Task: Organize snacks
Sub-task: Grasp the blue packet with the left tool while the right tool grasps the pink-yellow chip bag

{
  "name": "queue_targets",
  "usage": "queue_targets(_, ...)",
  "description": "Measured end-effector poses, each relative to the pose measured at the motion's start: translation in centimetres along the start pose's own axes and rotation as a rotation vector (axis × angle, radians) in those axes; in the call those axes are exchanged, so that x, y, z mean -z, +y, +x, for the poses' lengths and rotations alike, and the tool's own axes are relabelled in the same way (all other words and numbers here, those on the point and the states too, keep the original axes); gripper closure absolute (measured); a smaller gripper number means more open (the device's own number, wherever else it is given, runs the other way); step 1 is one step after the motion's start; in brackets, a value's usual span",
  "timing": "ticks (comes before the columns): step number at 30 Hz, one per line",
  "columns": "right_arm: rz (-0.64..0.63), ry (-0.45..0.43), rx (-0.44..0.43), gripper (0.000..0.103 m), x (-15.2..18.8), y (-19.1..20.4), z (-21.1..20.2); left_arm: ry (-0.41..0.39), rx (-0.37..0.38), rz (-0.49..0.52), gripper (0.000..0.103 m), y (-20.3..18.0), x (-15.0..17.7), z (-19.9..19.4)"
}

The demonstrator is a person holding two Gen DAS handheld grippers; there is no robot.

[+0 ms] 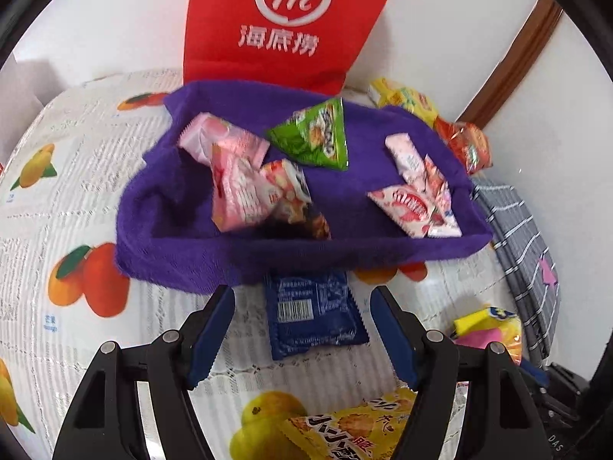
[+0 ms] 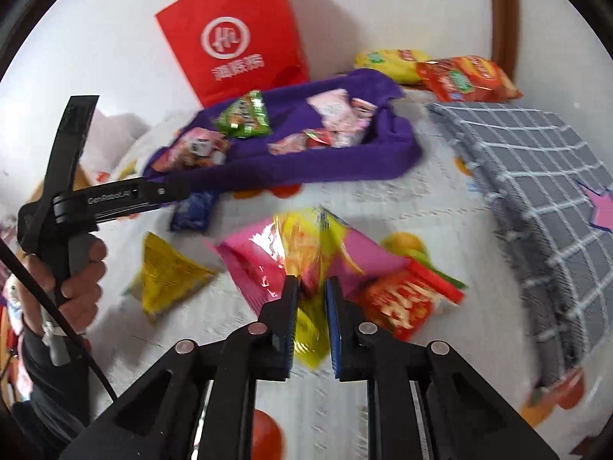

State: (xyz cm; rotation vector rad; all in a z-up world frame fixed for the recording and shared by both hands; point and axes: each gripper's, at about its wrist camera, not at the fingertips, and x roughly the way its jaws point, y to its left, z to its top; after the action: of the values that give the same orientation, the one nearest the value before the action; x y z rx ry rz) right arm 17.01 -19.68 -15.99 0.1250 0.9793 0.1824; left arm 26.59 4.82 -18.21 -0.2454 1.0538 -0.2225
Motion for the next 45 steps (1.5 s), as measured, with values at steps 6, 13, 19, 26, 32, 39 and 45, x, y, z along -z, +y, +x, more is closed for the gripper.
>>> queue_targets(6, 0.136, -0.053, -0.048, 0.037, 0.9, -1.7, -1.2, 0.057, -0.037, 0.036, 0.032, -1.0, 0.7, 1.9)
queue_targets(13, 0.211, -0.051, -0.078, 0.029, -0.9, -0.6, 0.5, 0.026, -0.162, 0.171, 0.023, -3.3, 1.7, 2.9)
queue_targets(19, 0.358, 0.042, -0.099, 0.029, -1.8, -0.9, 3.5, -0.019, -0.173, 0.14, 0.041, -2.5, 1.6, 2.4)
queue_targets(26, 0.445, 0.121, -0.095, 0.029, -2.8, -1.0, 5.8, -0.012, -0.153, 0.106, 0.05, -1.8, 1.2, 2.2)
queue_targets(32, 0.37, 0.099, -0.081, 0.047, -2.7, -0.3, 5.9, 0.002, -0.113, 0.058, 0.051, -1.0, 1.0, 2.0)
queue_targets(39, 0.308, 0.061, -0.131, 0.069, -2.1, 0.1, 4.8, 0.002, -0.064, 0.025, 0.052, -0.5, 0.8, 1.6)
queue_targets(45, 0.272, -0.011, -0.175, 0.071, -1.3, 0.4, 2.6, -0.038, -0.042, 0.052, 0.052, -1.1, 0.8, 0.3)
